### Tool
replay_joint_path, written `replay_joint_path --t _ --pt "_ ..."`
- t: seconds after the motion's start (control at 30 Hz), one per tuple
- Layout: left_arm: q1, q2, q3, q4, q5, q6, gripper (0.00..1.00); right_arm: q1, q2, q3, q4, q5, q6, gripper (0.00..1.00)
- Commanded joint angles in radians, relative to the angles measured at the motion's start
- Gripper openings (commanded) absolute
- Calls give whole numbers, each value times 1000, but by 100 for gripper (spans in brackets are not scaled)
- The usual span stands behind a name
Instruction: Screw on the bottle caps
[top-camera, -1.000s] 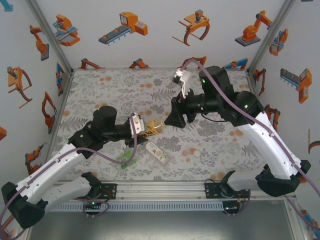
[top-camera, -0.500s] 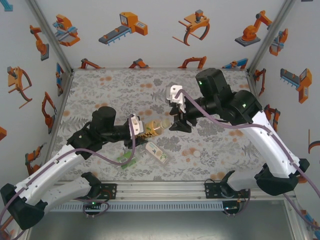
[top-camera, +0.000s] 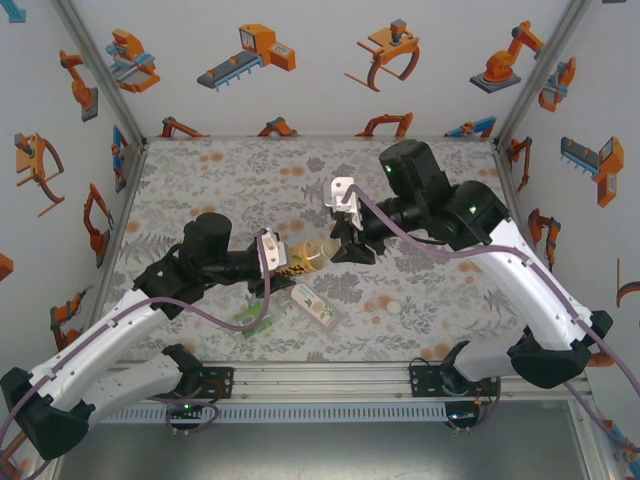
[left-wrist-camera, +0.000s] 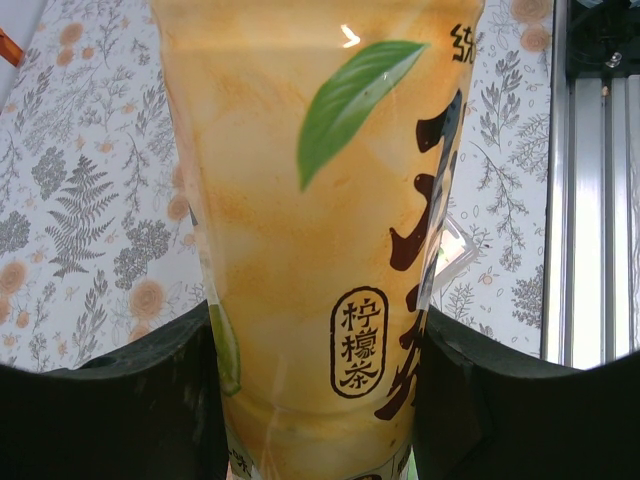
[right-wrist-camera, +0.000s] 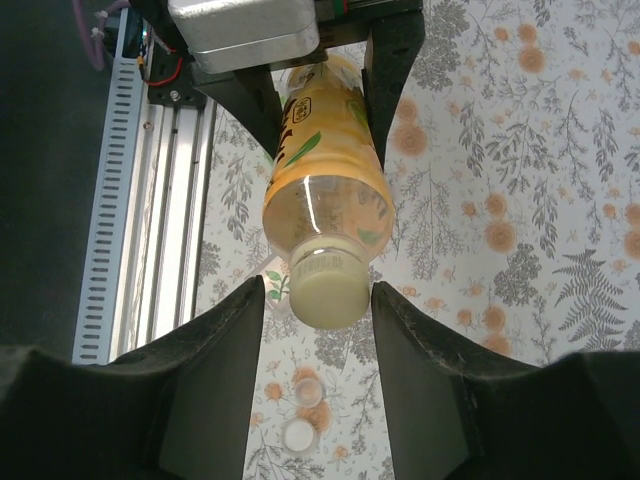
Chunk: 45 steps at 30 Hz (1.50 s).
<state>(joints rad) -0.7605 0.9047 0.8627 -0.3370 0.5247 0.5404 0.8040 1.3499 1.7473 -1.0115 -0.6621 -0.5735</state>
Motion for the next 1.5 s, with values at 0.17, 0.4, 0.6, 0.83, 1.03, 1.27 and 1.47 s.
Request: replay_joint_path --t 0.17,0.4,0.6,0.83,1.03,1.27,1.47 --pt "-4 -14 27 7 32 5 0 9 -11 -20 48 4 -2 36" --pt "-4 -18 22 11 31 -3 0 9 -47 -53 69 4 -2 16" --pt "-4 -25 12 37 62 -12 0 9 -102 -136 155 -24 7 10" --pt "-3 -38 3 65 118 -18 0 9 -161 -206 265 -29 43 2" --pt "-4 -52 -4 82 155 -18 0 9 -181 -229 285 -84 60 0" --pt "-5 -41 18 82 153 -29 0 9 -154 -221 291 -90 191 0" --pt "-5 -46 9 114 76 -40 0 21 -175 -308 419 40 630 0"
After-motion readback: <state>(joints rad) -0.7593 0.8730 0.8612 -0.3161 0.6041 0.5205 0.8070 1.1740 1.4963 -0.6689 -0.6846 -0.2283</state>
